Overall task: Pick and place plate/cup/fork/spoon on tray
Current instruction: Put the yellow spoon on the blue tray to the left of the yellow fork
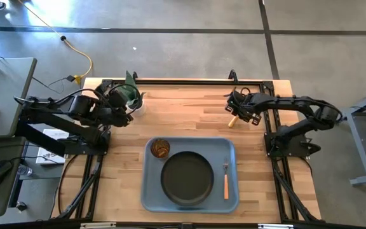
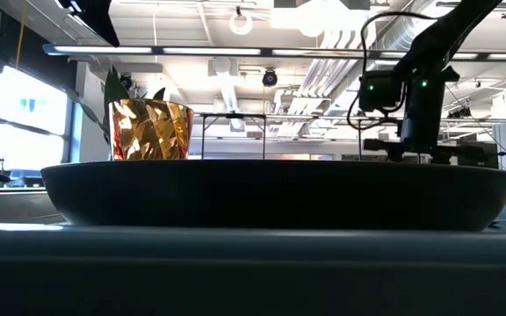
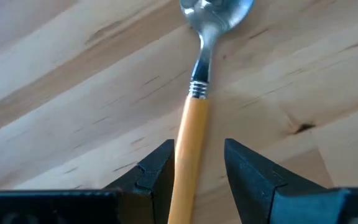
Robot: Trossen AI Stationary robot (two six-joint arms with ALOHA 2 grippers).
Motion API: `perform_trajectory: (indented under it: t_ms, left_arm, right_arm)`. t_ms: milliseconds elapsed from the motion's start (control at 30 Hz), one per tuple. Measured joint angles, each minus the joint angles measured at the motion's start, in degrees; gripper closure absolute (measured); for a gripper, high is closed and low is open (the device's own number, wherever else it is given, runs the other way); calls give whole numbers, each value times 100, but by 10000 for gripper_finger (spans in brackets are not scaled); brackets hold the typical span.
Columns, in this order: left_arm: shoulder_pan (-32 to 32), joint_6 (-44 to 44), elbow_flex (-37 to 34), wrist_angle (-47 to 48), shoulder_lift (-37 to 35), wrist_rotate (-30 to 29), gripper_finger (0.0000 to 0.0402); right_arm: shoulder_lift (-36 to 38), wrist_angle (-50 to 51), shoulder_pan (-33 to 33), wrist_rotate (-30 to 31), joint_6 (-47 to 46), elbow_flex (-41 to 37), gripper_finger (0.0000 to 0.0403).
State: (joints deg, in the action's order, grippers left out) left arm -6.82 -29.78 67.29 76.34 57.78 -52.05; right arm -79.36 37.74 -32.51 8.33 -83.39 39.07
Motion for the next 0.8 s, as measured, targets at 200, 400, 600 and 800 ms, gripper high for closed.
perform_trajectory:
  t_ms: [200,400,600,800]
  left_arm:
    - [10,0,0,7,0,0,328]
    - [10,0,0,17,0,2,328]
    - [8,2,0,33,0,2,328]
    - [8,2,2,33,0,2,328]
  right_arm:
    - [-456,-373,-26,11,-10,0,272]
    - [-786,-485,-22,23,-10,26,275]
    - [-807,-437,-19,109,-10,19,311]
    - [-814,-389,-15,171,-8,17,374]
